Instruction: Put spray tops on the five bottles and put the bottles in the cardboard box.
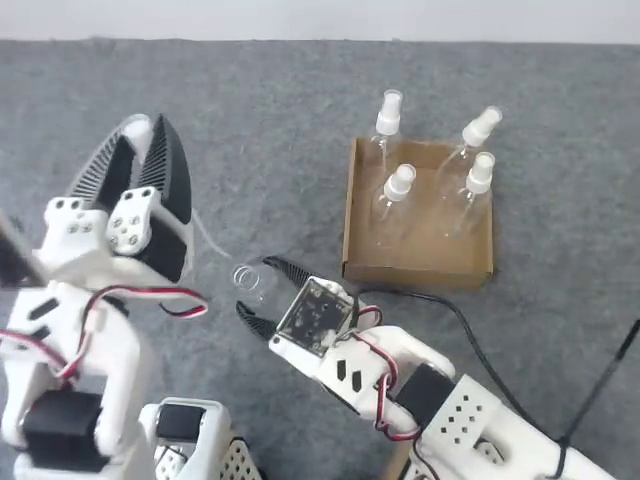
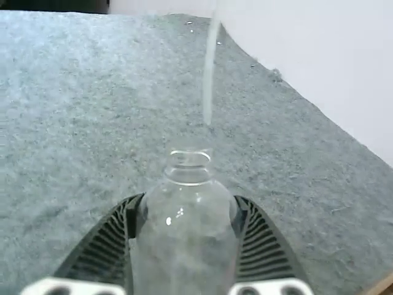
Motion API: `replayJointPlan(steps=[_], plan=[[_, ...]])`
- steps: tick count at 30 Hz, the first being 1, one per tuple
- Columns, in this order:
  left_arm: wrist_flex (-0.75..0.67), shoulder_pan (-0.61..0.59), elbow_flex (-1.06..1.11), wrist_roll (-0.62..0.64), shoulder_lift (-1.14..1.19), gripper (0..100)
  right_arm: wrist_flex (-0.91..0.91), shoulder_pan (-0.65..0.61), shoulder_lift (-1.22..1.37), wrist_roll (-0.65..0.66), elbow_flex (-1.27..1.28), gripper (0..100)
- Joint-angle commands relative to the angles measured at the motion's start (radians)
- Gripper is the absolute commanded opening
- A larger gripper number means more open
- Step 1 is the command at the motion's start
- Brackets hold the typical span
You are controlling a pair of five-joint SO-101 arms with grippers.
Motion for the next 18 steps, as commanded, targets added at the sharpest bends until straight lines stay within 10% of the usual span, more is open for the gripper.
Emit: replayJointPlan(steps=[1, 18], plan=[[-0.018, 0.006, -0.007, 0.012, -0.015, 1, -0.027, 0.015, -0.027, -0.026, -0.011, 0.6], [0.014, 0.008, -0.010, 0.014, -0.015, 1, -0.019, 0.015, -0.027, -0.026, -0.009, 0.6]])
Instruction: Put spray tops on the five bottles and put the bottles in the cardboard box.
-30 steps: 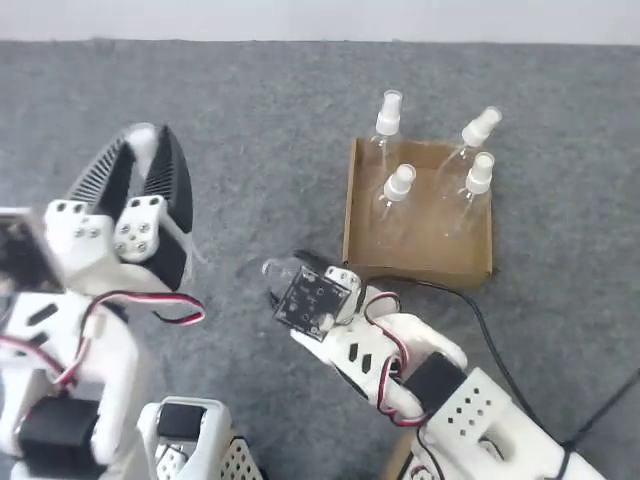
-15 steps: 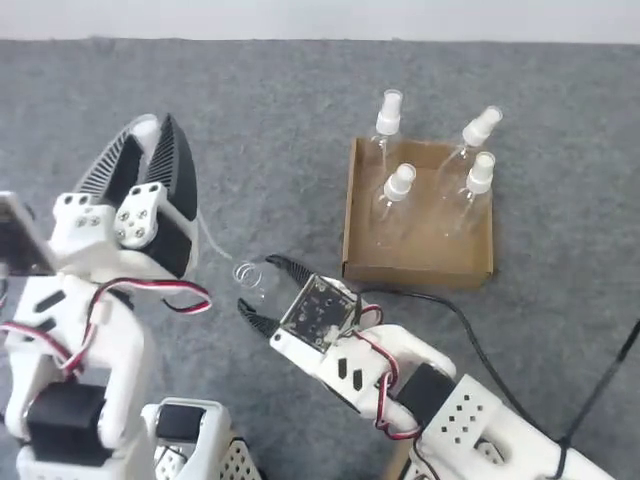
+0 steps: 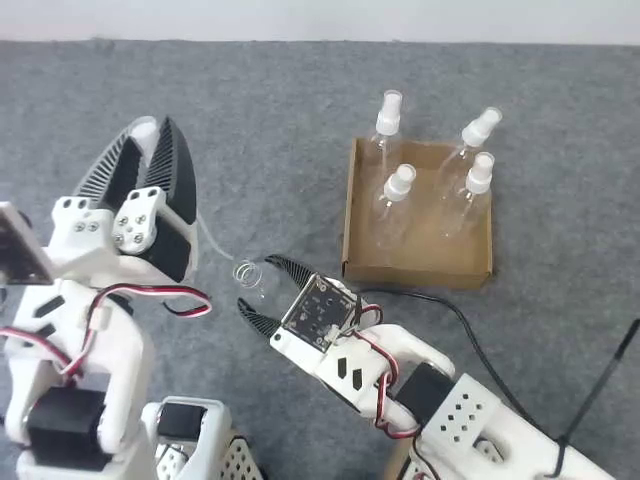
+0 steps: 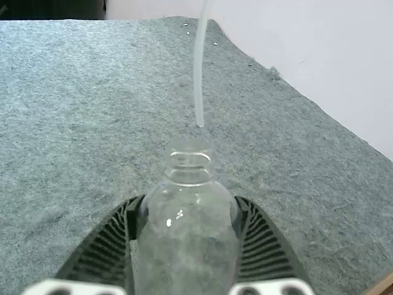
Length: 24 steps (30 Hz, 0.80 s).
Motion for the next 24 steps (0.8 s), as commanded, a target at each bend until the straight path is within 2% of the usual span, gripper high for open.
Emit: replayJointPlan(steps=[1, 5, 11, 19, 24], plan=[[0.035, 0.002, -0.018, 0.014, -0.005, 1, -0.016, 0.015, -0.027, -0.011, -0.009, 0.6], [0.064, 0.005, -0.030, 0.015, -0.005, 1, -0.016, 0.015, -0.027, -0.011, -0.009, 0.6], [0.086, 0.135, -0.022, 0.015, -0.002, 1, -0.015, 0.015, -0.027, -0.011, -0.009, 0.6], [0.080, 0.087, 0.044, 0.014, -0.005, 1, -0.015, 0.015, -0.036, -0.011, 0.003, 0.6], [-0.021, 0.094, 0.044, 0.014, -0.005, 1, -0.015, 0.015, -0.036, -0.011, 0.006, 0.6]])
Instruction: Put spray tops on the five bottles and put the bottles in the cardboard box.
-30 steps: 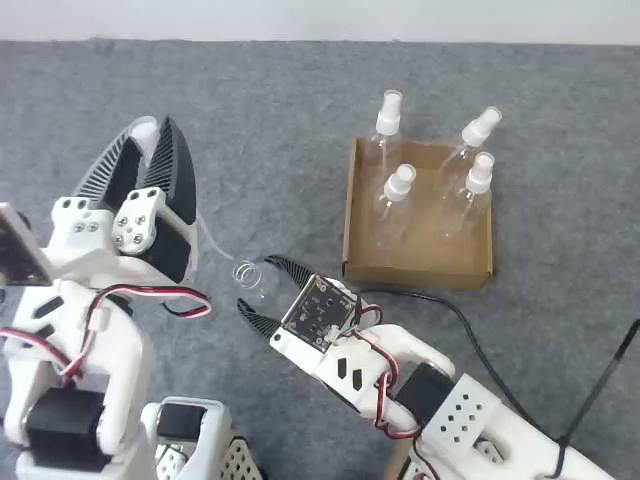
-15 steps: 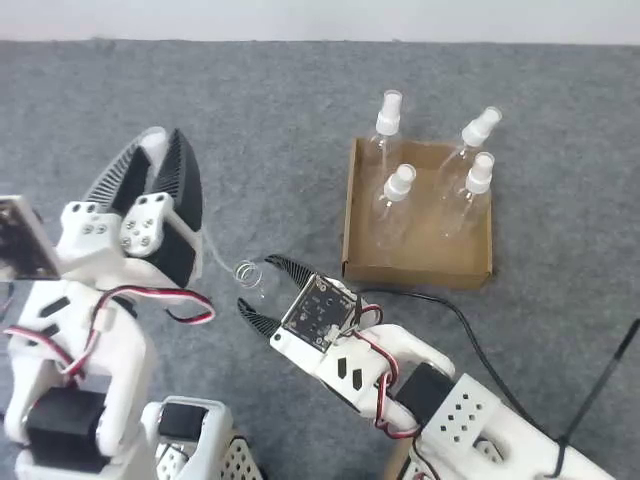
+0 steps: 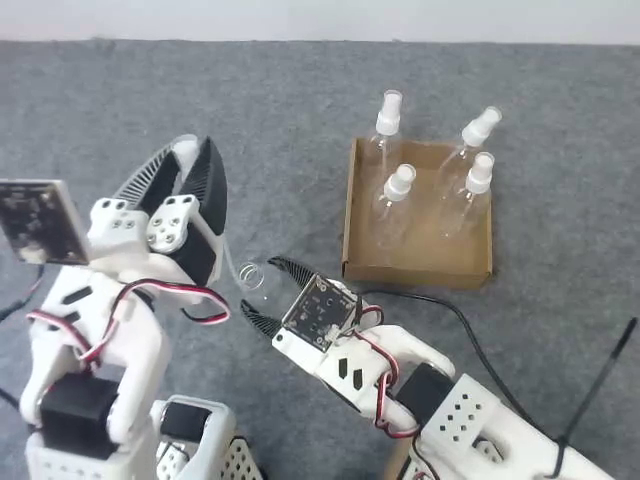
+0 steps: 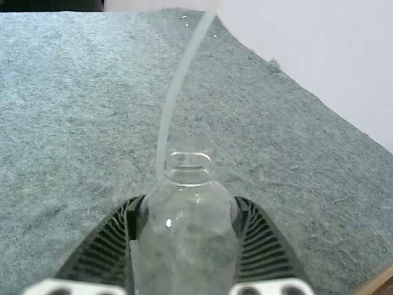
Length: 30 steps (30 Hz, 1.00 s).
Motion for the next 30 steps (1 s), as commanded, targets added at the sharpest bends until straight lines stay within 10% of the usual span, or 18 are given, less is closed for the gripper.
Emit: replayJointPlan(steps=[1, 30], plan=[[-0.087, 0.000, -0.005, 0.012, -0.011, 1, -0.015, 0.008, -0.036, -0.011, -0.012, 0.6], [0.017, 0.020, 0.243, -0.081, -0.012, 1, -0.150, 0.091, -0.039, -0.012, 0.060, 0.6]])
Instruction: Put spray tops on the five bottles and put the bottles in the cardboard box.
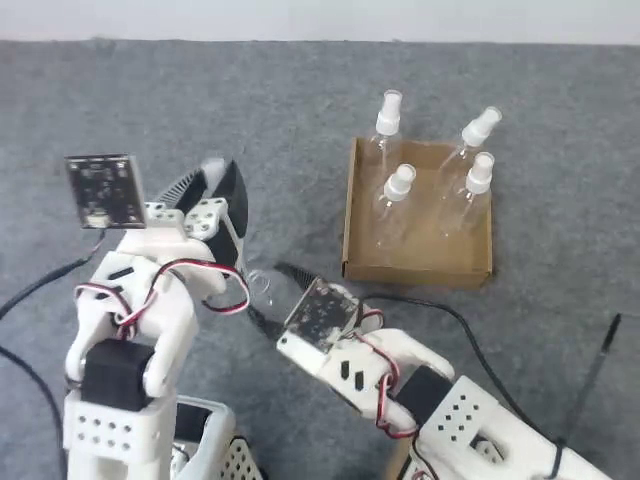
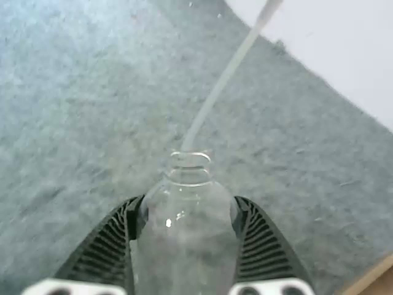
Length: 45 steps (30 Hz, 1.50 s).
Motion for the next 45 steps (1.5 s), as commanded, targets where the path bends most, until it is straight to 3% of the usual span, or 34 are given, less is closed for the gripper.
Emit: replayJointPlan(steps=[1, 6, 11, 16, 20, 29, 39, 45], plan=[[0.068, 0.034, -0.004, -0.068, -0.018, 1, -0.120, 0.085, -0.036, -0.017, -0.005, 0.6], [0.103, 0.124, -0.002, -0.115, -0.017, 2, -0.249, 0.104, -0.028, -0.137, 0.040, 0.6], [0.100, 0.161, -0.004, -0.115, -0.017, 3, -0.260, 0.076, -0.035, -0.140, 0.064, 0.6], [0.106, 0.157, -0.038, -0.117, -0.017, 14, -0.252, 0.082, -0.035, -0.140, 0.068, 0.6], [0.106, 0.130, -0.082, -0.164, -0.014, 13, -0.249, 0.081, -0.035, -0.140, 0.069, 0.6], [0.100, -0.066, -0.093, -0.192, -0.008, 12, -0.211, 0.082, -0.035, -0.138, 0.064, 0.6], [0.103, 0.015, 0.062, -0.238, -0.015, 12, -0.206, 0.085, -0.035, -0.138, 0.063, 0.6], [0.107, 0.017, 0.071, -0.264, -0.018, 12, -0.200, 0.160, -0.036, -0.143, 0.041, 0.6]])
